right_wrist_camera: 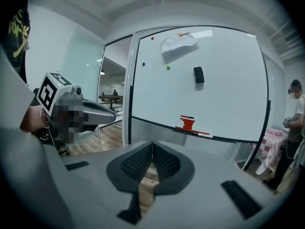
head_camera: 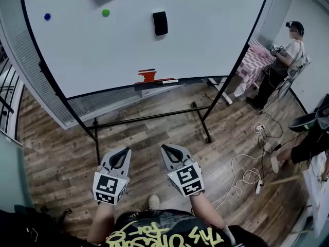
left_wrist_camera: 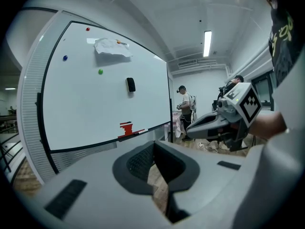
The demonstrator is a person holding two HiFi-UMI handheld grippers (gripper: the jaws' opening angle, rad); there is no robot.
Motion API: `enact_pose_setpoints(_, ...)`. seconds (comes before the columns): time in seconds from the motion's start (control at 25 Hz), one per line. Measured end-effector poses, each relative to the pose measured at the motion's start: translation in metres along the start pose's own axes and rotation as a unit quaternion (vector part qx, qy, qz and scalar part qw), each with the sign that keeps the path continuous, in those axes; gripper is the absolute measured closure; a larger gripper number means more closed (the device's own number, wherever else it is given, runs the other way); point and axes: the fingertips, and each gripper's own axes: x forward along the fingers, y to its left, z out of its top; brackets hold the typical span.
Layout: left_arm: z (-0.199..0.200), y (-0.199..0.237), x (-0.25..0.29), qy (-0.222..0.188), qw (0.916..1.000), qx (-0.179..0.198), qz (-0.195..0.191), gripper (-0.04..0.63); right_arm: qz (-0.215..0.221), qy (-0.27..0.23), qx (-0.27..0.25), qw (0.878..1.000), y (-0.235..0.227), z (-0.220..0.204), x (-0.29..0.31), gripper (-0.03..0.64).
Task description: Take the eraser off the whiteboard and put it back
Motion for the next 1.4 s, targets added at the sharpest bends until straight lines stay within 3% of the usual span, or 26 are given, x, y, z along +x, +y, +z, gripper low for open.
enact_pose_setpoints(0.88,-0.006,0.017,0.018,0.009,0.9999,-0.010,-0.001,0.588,0.004,-0.009,0.003,1.000,-0.012,0.009,0.021,0.607)
enact_pose_setpoints(1.4,-0.011,0.008,0.009,0.017,0.9995,-0.018,0.022,0.588,0.030,-0.013,0.012,0.999,-0.007,0.001,0.017,0.607)
